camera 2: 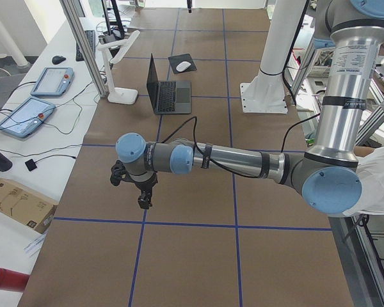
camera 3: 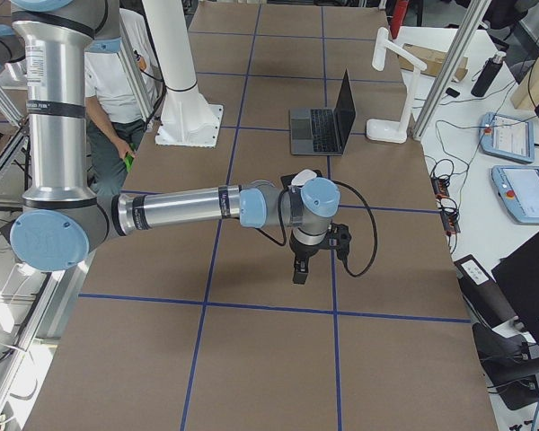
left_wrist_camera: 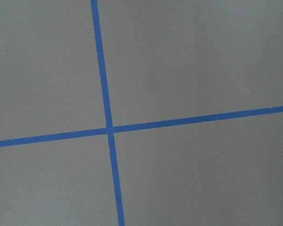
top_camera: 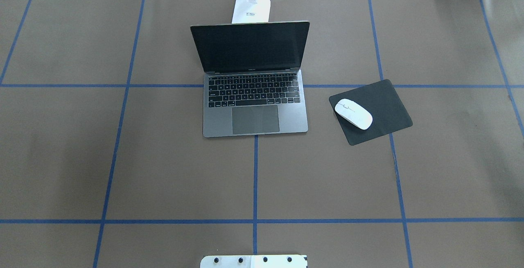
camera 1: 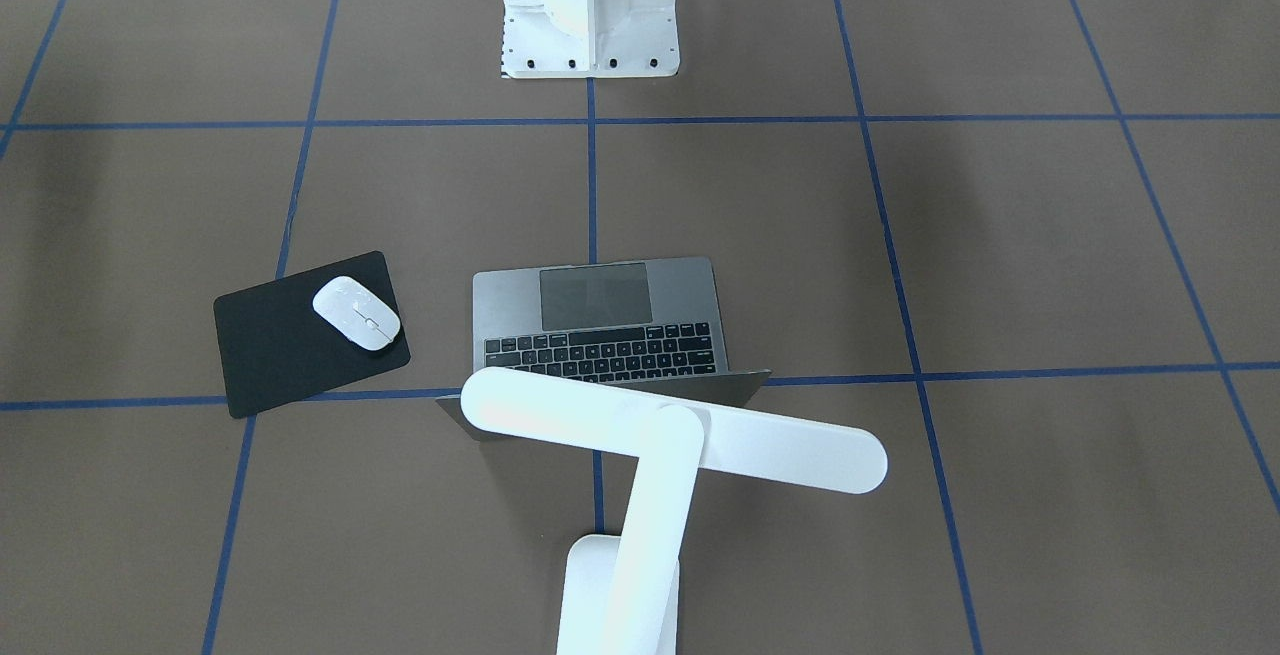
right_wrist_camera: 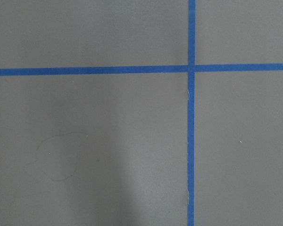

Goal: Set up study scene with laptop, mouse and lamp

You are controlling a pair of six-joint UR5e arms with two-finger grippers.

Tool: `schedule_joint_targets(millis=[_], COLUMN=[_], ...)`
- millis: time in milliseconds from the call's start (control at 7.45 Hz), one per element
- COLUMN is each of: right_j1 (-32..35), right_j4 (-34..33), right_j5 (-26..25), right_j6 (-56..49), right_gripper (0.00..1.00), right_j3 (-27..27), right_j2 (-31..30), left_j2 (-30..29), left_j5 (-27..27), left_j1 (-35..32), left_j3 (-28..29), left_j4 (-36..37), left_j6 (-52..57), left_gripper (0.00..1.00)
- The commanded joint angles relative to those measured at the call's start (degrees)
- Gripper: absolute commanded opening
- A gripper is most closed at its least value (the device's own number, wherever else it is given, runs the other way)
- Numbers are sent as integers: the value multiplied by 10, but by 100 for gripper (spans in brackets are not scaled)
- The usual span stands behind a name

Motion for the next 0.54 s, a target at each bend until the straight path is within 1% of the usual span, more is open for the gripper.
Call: schedule_joint_targets(millis=[0, 134, 403], right_j1=[0, 0, 0], right_j4=[0, 0, 0], right_j5=[9, 9, 8], right_j6=[2, 5, 5], right_gripper=[99, 99, 99], right_j3=[2, 12, 4], right_j2=[0, 0, 3], left_j2=[-1, -1, -4], left_j5=[0, 0, -1], left_j1=[2, 2, 3], left_j3=[4, 0, 1], left_j4=[-2, -2, -2], left_j6=[1, -1, -1], left_gripper=[99, 99, 99])
